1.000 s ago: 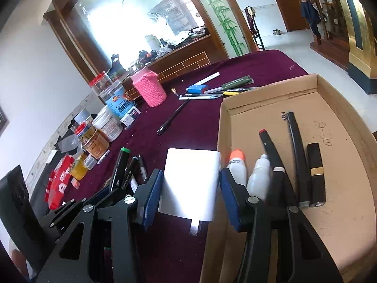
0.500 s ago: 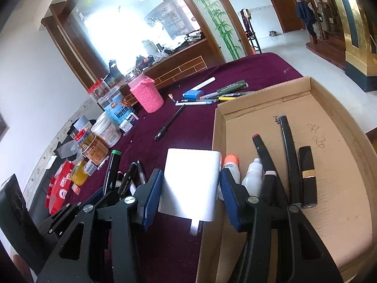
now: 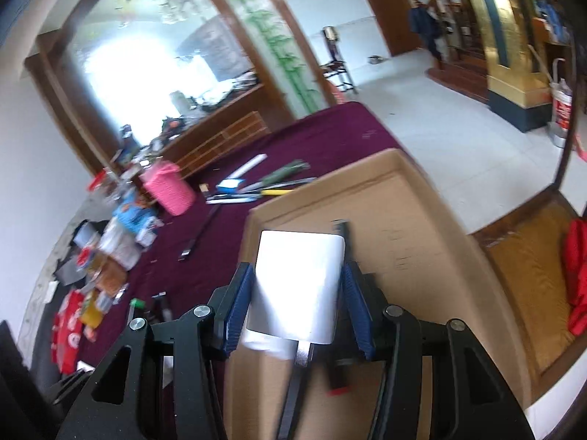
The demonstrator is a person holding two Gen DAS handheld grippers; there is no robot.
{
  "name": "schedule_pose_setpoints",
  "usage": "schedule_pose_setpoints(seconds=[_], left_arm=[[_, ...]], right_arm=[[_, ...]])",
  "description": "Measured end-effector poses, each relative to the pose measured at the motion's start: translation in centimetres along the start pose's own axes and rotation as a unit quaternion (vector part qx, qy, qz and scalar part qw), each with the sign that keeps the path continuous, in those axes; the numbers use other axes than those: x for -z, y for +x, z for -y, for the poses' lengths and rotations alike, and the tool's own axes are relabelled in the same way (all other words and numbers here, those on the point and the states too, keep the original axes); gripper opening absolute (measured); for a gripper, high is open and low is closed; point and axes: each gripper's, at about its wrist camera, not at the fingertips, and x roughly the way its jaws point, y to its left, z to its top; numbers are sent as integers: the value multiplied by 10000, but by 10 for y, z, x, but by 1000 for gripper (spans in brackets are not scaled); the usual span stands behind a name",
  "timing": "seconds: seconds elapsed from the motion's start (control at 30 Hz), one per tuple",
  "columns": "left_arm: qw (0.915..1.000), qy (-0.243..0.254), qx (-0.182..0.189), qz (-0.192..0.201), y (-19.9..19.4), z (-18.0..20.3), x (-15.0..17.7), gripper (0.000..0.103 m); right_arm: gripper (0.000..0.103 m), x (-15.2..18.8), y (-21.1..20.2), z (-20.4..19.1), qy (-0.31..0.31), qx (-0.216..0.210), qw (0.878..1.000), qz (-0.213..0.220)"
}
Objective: Organize rigid objects
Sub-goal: 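Lower the marker and charger into the box and open both tools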
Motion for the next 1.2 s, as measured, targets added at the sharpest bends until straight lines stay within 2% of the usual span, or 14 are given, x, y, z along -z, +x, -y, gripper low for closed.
schedule_pose_setpoints(seconds=[0.13,0.23,0.37,0.63,0.97,1.07,1.2], left_arm=[[9979,-20,574,-306,14,30,-10,13],[9953,92,844,-465,26,51,-10,13],[9898,54,1124,-879,53,73,-1,13],[9874,-16,1113,-1121,83,89,2,13],[9901,-264,899,-1045,102,86,1,13],[9894,-361,940,-1042,107,85,-2,13],[9917,-437,768,-937,114,81,-10,13]], right_arm=[[45,-6,-6,26,206,309,9993,78],[45,-7,-8,42,252,453,9987,32],[45,-6,-3,52,245,538,9981,-149],[45,-3,1,60,179,679,9969,-361],[45,2,7,56,-47,984,9935,-576],[45,3,7,54,-112,1012,9930,-606],[45,4,7,55,-164,1049,9924,-617]])
